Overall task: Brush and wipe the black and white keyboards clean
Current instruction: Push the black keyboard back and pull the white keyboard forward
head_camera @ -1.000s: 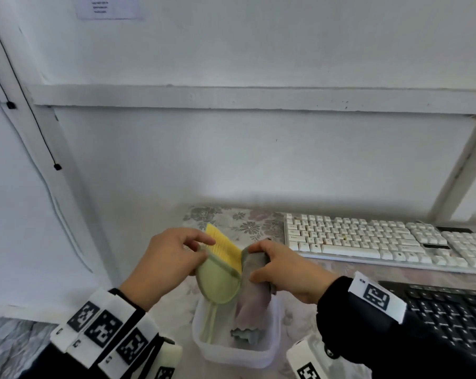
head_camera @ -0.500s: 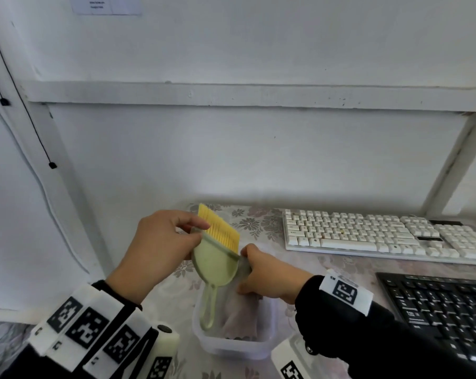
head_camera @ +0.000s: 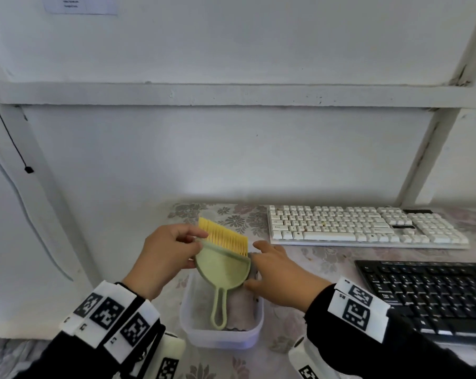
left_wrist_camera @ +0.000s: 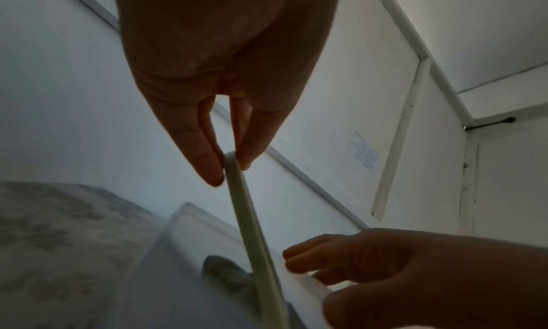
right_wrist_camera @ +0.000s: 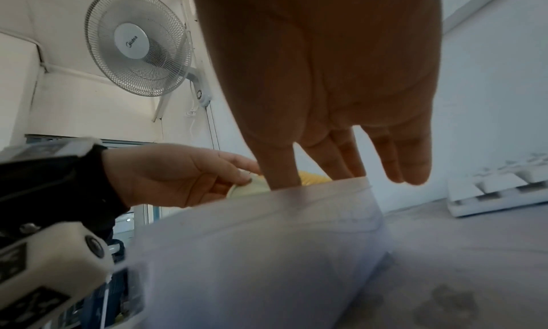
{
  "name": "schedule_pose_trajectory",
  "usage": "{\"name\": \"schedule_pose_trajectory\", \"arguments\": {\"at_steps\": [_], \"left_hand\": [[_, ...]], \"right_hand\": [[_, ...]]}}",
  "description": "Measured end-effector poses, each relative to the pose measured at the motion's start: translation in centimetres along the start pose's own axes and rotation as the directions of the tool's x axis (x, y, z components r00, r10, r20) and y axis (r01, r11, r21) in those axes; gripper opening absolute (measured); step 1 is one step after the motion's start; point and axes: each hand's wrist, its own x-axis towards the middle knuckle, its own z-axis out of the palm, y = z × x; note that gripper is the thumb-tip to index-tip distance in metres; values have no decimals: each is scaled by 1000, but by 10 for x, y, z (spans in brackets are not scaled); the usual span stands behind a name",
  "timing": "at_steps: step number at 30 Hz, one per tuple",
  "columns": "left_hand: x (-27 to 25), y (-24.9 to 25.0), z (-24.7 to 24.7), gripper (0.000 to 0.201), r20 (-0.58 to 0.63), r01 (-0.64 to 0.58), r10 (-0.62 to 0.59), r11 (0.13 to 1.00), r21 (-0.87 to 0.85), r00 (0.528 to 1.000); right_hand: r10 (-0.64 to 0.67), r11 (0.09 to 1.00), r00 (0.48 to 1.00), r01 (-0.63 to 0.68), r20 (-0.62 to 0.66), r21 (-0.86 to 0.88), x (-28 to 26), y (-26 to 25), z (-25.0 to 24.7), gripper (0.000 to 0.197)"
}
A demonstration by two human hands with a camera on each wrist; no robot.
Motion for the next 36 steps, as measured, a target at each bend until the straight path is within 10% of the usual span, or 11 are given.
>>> {"name": "schedule_pose_trajectory", "arguments": {"at_steps": [6,16,25,36], "left_hand": [[2,-18,-3,34,1,-29,30,982,188,1000],[-8,-4,6,47,84,-128,99,865,486,991],[-41,60,86,46,269,-296,191,851,433,944],[-84,91,215,45,377,-171,36,927,333,926]], "right_hand": [[-56,994,998,55,9,93,-16,9,7,73],[-28,989,999,32,-35,143,-52,36,2,74],[194,951,974,-158,-113,267,-116,143,-20,75],[444,815,885,-334,-139,473,-232,306,-44,72]]}}
